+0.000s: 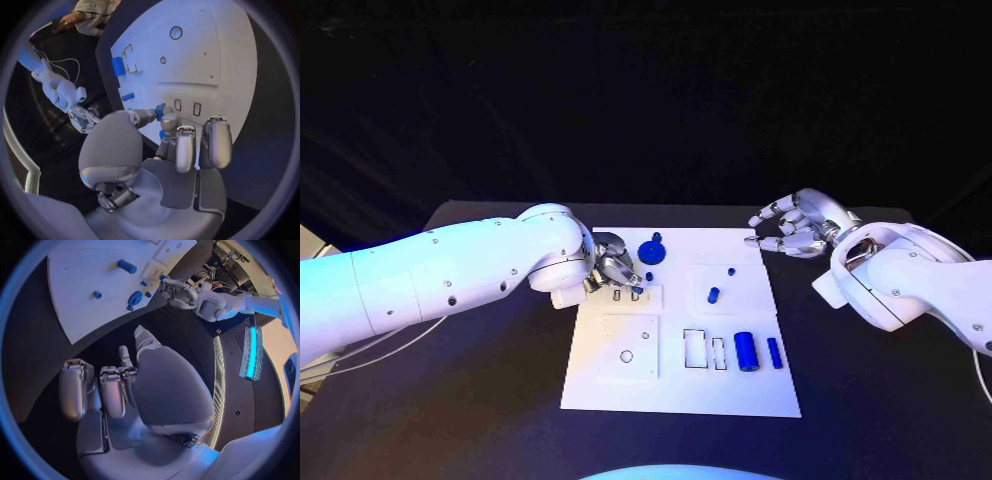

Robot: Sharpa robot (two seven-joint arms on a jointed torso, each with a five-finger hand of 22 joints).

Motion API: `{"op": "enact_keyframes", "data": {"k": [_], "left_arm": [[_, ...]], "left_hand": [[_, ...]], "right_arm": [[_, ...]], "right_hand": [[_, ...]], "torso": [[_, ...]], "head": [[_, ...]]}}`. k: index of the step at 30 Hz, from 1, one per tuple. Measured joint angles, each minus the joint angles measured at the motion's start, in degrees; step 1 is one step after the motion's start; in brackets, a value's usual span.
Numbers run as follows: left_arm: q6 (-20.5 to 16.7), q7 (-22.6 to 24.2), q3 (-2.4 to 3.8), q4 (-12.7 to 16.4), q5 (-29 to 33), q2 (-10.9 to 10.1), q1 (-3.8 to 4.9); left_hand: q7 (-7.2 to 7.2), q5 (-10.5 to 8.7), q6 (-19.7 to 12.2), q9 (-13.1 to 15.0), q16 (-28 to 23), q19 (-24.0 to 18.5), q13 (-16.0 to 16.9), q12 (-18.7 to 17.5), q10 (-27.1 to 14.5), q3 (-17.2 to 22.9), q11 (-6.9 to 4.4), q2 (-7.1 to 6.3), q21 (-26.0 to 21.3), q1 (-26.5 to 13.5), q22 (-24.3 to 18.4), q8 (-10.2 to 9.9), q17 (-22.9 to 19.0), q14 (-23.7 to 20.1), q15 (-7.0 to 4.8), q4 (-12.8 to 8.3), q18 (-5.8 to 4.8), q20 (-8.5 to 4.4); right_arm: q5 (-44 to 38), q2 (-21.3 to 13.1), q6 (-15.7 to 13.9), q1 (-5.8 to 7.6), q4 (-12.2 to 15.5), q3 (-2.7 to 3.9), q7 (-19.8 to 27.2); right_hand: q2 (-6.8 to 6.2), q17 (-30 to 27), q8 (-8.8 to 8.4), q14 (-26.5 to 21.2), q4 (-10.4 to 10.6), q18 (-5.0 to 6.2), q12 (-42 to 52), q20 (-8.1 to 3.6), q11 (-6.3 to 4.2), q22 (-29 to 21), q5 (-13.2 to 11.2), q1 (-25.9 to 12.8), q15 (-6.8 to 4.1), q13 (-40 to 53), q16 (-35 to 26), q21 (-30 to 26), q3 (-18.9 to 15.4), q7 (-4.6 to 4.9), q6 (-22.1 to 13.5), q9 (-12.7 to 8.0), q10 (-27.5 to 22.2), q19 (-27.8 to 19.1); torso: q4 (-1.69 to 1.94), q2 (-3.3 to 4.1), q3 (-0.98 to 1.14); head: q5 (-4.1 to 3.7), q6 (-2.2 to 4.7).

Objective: Assemble the parts on the task board

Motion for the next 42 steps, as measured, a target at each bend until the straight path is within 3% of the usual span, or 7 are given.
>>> {"op": "enact_keyframes", "data": {"k": [9,17,25,39,40,42], "left_arm": [[-8.13,1.19,-0.74,2.93,-6.32,-1.97,-1.54],[-11.88,2.01,-1.04,3.55,-8.75,-2.3,-2.84],[-12.59,2.31,-1.23,3.62,-9.3,-2.21,-3.57],[-12.06,2.3,-1.33,3.48,-9.62,-1.93,-3.73],[-12.0,2.29,-1.33,3.44,-9.65,-1.89,-3.73],[-11.84,2.27,-1.34,3.34,-9.78,-1.8,-3.74]], "left_hand": [[-0.21,-0.07,0.39,-0.01,0.0,0.76,0.92,0.83,0.96,0.85,-0.26,-0.46,0.49,-0.9,0.36,0.34,0.0,0.0,0.0,-0.39,0.01,-0.31],[-0.23,-0.09,0.42,-0.24,-0.01,0.76,0.97,0.83,0.96,1.01,-0.26,-0.75,0.49,-1.2,0.35,0.34,0.04,-0.21,-0.2,-0.24,0.01,-0.31],[-0.29,-0.11,0.5,-0.3,-0.01,0.75,0.96,0.83,1.37,1.02,-0.27,-0.82,0.48,-1.27,0.35,0.34,0.04,-0.21,-0.2,-0.24,0.01,-0.3],[-0.31,-0.23,0.7,-0.4,-0.01,1.17,0.87,0.83,1.37,1.04,-0.27,-1.19,0.48,-1.64,0.34,0.34,0.03,-0.01,-0.4,-0.27,0.02,-0.31],[-0.31,-0.27,0.7,-0.4,-0.01,1.16,0.87,0.83,1.37,2.41,-0.27,-1.26,0.48,-1.72,0.34,0.32,0.03,-0.01,-0.4,-1.64,0.02,-0.3],[-0.31,-0.22,0.71,-0.39,-0.01,1.16,0.87,0.83,1.37,2.41,-0.27,-1.26,0.48,-1.72,0.34,0.32,0.03,-0.01,-0.4,-1.64,0.03,-0.31]], "right_arm": [[-0.37,-0.23,0.31,-0.02,-0.26,-0.01,-0.05],[-0.68,-0.18,0.45,-0.03,-0.5,-0.01,-0.05],[-0.82,-0.1,0.6,-0.06,-0.57,-0.03,-0.08],[-0.97,-0.08,0.78,-0.07,-0.57,-0.04,-0.16],[-0.98,-0.08,0.78,-0.07,-0.57,-0.04,-0.17],[-1.0,-0.08,0.8,-0.07,-0.55,-0.04,-0.17]], "right_hand": [[-0.01,0.0,0.0,0.0,0.0,0.0,0.0,0.0,0.0,0.0,0.0,-0.01,0.0,0.0,0.0,0.0,0.0,0.0,0.0,0.0,0.0,0.0],[-0.23,0.0,0.0,0.0,0.0,0.0,0.0,0.0,0.0,-0.01,0.0,-0.23,0.0,-0.01,0.0,0.0,0.0,0.0,0.0,0.0,0.0,0.0],[-0.23,0.04,0.0,0.0,0.0,0.0,0.0,0.0,0.0,-0.01,0.22,-0.23,0.0,-0.01,0.0,0.0,0.0,0.0,0.0,0.0,0.0,0.0],[-0.23,0.03,0.0,0.0,0.0,0.0,0.0,0.0,0.0,0.03,0.22,-0.23,0.0,-0.01,0.0,0.01,0.0,0.0,0.0,0.0,0.0,0.0],[-0.23,0.03,0.0,0.0,0.0,0.0,0.0,0.0,0.0,0.03,0.22,-0.23,0.0,-0.01,0.0,0.01,0.0,0.0,0.0,0.0,0.0,0.0],[-0.23,0.03,0.0,0.0,0.0,0.0,0.0,0.0,0.0,0.03,0.22,-0.23,0.0,-0.02,0.0,0.01,0.0,0.0,0.0,0.0,0.0,0.0]], "torso": [[0.14,-0.14,-0.03],[0.11,-0.21,-0.03],[0.06,-0.07,-0.03],[0.07,-0.02,-0.03],[0.06,-0.02,-0.03],[0.05,-0.02,-0.03]], "head": [[-0.2,-0.31],[-0.24,-0.53],[-0.24,-0.72],[-0.37,-1.1],[-0.37,-1.13],[-0.37,-1.17]]}}
